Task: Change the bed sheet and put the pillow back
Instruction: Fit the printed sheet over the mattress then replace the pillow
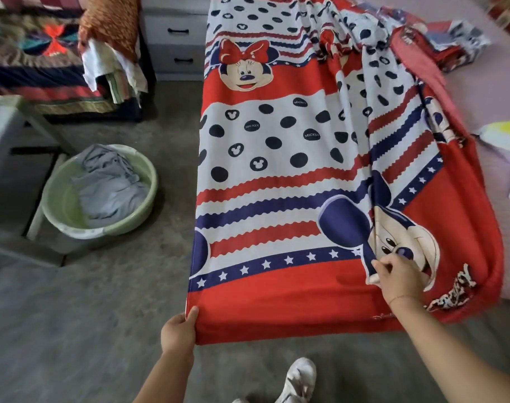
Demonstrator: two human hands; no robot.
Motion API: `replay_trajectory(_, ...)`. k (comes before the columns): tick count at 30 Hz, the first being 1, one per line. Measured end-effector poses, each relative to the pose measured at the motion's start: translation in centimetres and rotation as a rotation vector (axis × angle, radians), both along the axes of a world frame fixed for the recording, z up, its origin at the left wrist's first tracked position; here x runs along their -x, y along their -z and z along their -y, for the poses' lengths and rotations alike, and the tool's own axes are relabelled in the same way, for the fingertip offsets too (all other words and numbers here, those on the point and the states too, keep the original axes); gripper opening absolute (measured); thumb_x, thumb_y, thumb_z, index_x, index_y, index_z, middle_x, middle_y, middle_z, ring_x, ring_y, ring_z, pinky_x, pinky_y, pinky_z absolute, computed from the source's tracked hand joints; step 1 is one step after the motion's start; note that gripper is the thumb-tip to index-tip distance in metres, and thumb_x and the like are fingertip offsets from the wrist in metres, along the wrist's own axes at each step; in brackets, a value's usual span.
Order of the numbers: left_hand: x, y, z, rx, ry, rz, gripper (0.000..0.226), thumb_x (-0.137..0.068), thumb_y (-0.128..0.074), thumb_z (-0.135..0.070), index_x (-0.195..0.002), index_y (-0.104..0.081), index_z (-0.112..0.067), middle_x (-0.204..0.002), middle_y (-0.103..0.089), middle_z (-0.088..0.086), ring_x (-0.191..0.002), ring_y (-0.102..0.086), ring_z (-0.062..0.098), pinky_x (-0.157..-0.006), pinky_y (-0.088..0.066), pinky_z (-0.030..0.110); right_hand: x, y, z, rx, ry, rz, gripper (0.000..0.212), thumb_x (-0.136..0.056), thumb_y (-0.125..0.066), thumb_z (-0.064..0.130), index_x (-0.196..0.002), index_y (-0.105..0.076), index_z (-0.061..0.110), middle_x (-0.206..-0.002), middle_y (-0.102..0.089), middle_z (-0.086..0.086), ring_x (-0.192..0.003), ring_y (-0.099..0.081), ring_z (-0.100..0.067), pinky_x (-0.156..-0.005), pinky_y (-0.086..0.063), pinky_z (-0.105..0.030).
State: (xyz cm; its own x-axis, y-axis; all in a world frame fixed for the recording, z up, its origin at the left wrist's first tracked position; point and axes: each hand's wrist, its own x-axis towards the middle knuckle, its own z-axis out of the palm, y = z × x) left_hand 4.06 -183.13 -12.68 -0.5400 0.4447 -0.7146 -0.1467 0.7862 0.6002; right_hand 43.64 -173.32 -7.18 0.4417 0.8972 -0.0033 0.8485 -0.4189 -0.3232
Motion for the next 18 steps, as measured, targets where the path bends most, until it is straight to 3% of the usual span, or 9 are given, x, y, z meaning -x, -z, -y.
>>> replay_trajectory(2,-0.1,0.1,0.1,0.009,0.001,0.026,0.020,-0.092,-0.064,-0.016,-0.085,-0.067,0.003,-0.076,-0.062,0.013,-0.070,-0.053,0.023,-0.075,-0.046,0.037,0.1,0.1,0.2,0.029,-0.010,-0.010,0.020,-0.084,-0.071,0.022,-0.069,-0.059,0.019,-0.072,-0.065,-0.008,-0.082,-0.060,-0.034,-0.073,-0.032,-0.038)
replay_trajectory(4,-0.4,-0.1,0.4,0.005,0.018,0.058,0.029,-0.092,-0.064,-0.016,-0.103,-0.067,0.010,-0.094,-0.067,0.021,-0.088,-0.062,0.032,-0.083,-0.044,0.035,0.1,0.2,0.7,0.044,-0.007,-0.014,0.015,-0.083,-0.073,0.024,-0.076,-0.063,0.015,-0.077,-0.066,-0.008,-0.085,-0.060,-0.035,-0.075,-0.038,-0.039)
replay_trajectory(7,-1.1,-0.7,0.3,-0.013,0.052,0.060,0.036,-0.093,-0.063,-0.019,-0.108,-0.064,0.013,-0.107,-0.065,0.032,-0.111,-0.058,0.043,-0.090,-0.046,0.042,-0.2,0.6,1.8,0.044,0.029,-0.058,0.015,-0.080,-0.072,0.028,-0.083,-0.066,0.014,-0.082,-0.065,-0.008,-0.085,-0.060,-0.035,-0.072,-0.043,-0.038)
replay_trajectory(9,-1.6,-1.3,-0.1,-0.011,0.080,0.070,0.037,-0.093,-0.063,-0.023,-0.111,-0.064,0.010,-0.102,-0.066,0.022,-0.114,-0.057,0.039,-0.093,-0.045,0.041,-0.2,0.6,2.5,0.043,0.047,-0.094,0.017,-0.076,-0.072,0.030,-0.080,-0.063,0.017,-0.082,-0.064,-0.006,-0.082,-0.057,-0.034,-0.070,-0.042,-0.036)
replay_trajectory(11,-2.2,-1.9,-0.9,-0.038,0.129,0.065,0.042,-0.093,-0.063,-0.029,-0.120,-0.062,0.003,-0.113,-0.065,0.011,-0.118,-0.056,0.031,-0.100,-0.041,0.038,-0.2,0.5,2.9,0.042,0.069,-0.135,0.023,-0.070,-0.076,0.036,-0.080,-0.063,0.019,-0.082,-0.064,-0.003,-0.082,-0.057,-0.032,-0.070,-0.043,-0.036)
replay_trajectory(14,-3.7,-3.3,-2.4,-0.100,0.214,0.045,0.032,-0.093,-0.062,-0.031,-0.117,-0.062,-0.009,-0.116,-0.062,0.003,-0.117,-0.053,0.022,-0.096,-0.041,0.028,-0.3,0.6,3.1,0.041,0.074,-0.140,0.041,-0.062,-0.069,0.055,-0.079,-0.061,0.018,-0.079,-0.062,0.002,-0.081,-0.059,-0.025,-0.066,-0.044,-0.033)
replay_trajectory(16,-5.0,-4.3,-3.5,-0.132,0.263,0.033,0.053,-0.093,-0.062,-0.031,-0.138,-0.048,-0.006,-0.137,-0.053,0.006,-0.130,-0.046,0.022,-0.105,-0.034,0.030,0.0,0.1,3.0,0.021,0.080,-0.149,0.045,-0.061,-0.069,0.056,-0.085,-0.064,0.019,-0.085,-0.062,0.002,-0.088,-0.058,-0.024,-0.070,-0.047,-0.036)
replay_trajectory(18,-6.3,-5.6,-4.1,-0.166,0.322,0.015,0.064,-0.093,-0.062,-0.034,-0.146,-0.038,-0.008,-0.149,-0.043,0.005,-0.137,-0.041,0.021,-0.109,-0.029,0.030,0.6,-1.1,3.1,-0.017,0.105,-0.183,0.043,-0.063,-0.079,0.045,-0.094,-0.064,0.018,-0.094,-0.061,-0.001,-0.094,-0.057,-0.026,-0.077,-0.049,-0.040)
